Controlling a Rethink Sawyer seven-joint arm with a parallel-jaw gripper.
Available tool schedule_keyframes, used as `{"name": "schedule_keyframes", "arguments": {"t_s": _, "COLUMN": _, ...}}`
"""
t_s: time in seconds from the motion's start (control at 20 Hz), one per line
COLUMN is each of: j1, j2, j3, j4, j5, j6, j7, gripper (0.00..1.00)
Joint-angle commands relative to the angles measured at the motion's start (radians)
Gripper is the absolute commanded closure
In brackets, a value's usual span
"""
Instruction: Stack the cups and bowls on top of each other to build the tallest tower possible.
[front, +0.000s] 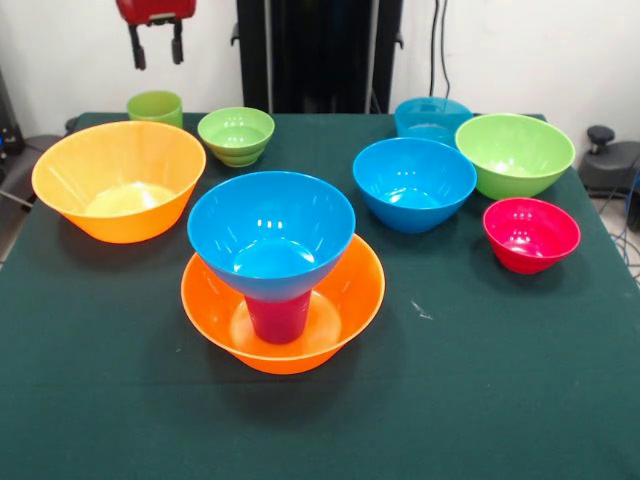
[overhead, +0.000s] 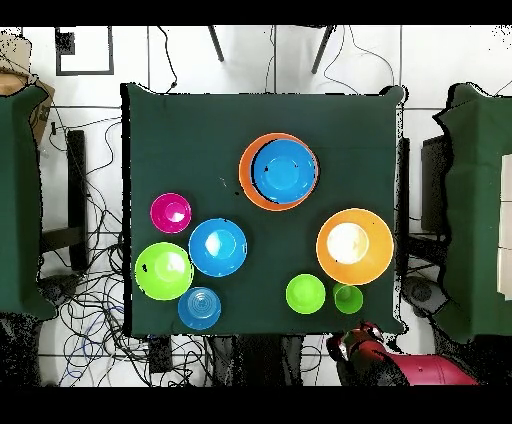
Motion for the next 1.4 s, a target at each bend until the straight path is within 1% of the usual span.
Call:
{"name": "schedule_keyframes", "arguments": {"t_s": 0.05, "j1": 0.105, "j2": 0.082, "j3": -0.062, "j4": 0.008, "j5": -0.052, "j6": -0.100, "j7": 0.177, "gripper": 0.00}}
{"name": "schedule_keyframes", "arguments": {"t_s": 0.2, "j1": 0.103, "j2": 0.106, "j3": -0.069, "j4": -0.001, "j5": -0.043, "j6": -0.112, "j7": 0.157, "gripper": 0.00}}
{"name": "schedule_keyframes", "arguments": {"t_s": 0.4, "j1": 0.141, "j2": 0.163, "j3": -0.116, "j4": -0.035, "j5": -0.057, "j6": -0.157, "j7": 0.174, "gripper": 0.00}}
{"name": "schedule_keyframes", "arguments": {"t_s": 0.6, "j1": 0.165, "j2": 0.209, "j3": -0.151, "j4": -0.061, "j5": -0.061, "j6": -0.203, "j7": 0.172, "gripper": 0.00}}
{"name": "schedule_keyframes", "arguments": {"t_s": 0.7, "j1": 0.169, "j2": 0.229, "j3": -0.166, "j4": -0.072, "j5": -0.072, "j6": -0.231, "j7": 0.161, "gripper": 0.00}}
{"name": "schedule_keyframes", "arguments": {"t_s": 0.8, "j1": 0.158, "j2": 0.245, "j3": -0.169, "j4": -0.080, "j5": -0.081, "j6": -0.250, "j7": 0.142, "gripper": 0.00}}
{"name": "schedule_keyframes", "arguments": {"t_s": 0.9, "j1": 0.157, "j2": 0.253, "j3": -0.181, "j4": -0.089, "j5": -0.096, "j6": -0.276, "j7": 0.130, "gripper": 0.00}}
{"name": "schedule_keyframes", "arguments": {"t_s": 1.05, "j1": 0.178, "j2": 0.245, "j3": -0.208, "j4": -0.099, "j5": -0.105, "j6": -0.307, "j7": 0.123, "gripper": 0.00}}
{"name": "schedule_keyframes", "arguments": {"t_s": 1.25, "j1": 0.177, "j2": 0.221, "j3": -0.210, "j4": -0.098, "j5": -0.117, "j6": -0.321, "j7": 0.104, "gripper": 0.00}}
{"name": "schedule_keyframes", "arguments": {"t_s": 1.4, "j1": 0.199, "j2": 0.201, "j3": -0.228, "j4": -0.098, "j5": -0.121, "j6": -0.336, "j7": 0.106, "gripper": 0.00}}
